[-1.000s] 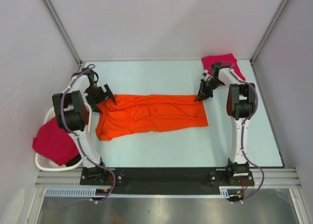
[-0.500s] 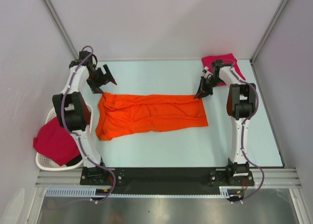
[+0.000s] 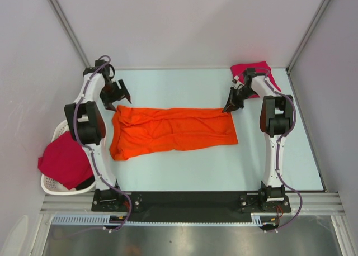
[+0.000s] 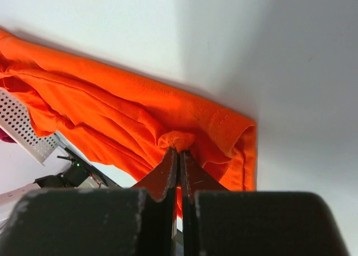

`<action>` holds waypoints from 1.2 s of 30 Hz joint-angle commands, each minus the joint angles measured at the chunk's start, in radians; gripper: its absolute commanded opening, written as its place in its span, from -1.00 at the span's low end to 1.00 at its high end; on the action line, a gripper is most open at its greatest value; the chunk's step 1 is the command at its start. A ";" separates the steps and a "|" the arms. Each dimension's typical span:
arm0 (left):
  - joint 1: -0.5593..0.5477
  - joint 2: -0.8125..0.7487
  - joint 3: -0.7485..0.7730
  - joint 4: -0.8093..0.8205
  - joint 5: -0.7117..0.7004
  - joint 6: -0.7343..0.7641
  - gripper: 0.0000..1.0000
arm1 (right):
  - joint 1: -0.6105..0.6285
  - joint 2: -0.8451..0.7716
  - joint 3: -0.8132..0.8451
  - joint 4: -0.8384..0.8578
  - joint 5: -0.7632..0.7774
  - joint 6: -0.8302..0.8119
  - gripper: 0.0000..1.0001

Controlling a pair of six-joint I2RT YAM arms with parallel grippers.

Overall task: Fold and stack the t-shirts
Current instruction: Fold the other side of the tshirt into a rectangle

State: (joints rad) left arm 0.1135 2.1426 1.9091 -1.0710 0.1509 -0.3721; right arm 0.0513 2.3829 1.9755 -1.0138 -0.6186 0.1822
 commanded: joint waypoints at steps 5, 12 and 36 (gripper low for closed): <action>0.003 -0.092 -0.088 -0.056 -0.057 0.042 0.69 | -0.002 -0.013 0.034 -0.003 -0.050 -0.004 -0.98; 0.003 -0.044 -0.081 -0.056 -0.033 0.047 0.14 | -0.005 -0.011 0.033 -0.003 -0.052 -0.004 -0.98; -0.009 0.025 -0.099 -0.109 -0.122 0.098 -0.19 | -0.028 -0.010 0.037 -0.002 -0.067 -0.006 -0.97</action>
State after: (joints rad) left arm 0.1123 2.1773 1.8118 -1.1648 0.0574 -0.3038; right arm 0.0284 2.3829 1.9755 -1.0130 -0.6632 0.1822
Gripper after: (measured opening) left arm 0.479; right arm 0.017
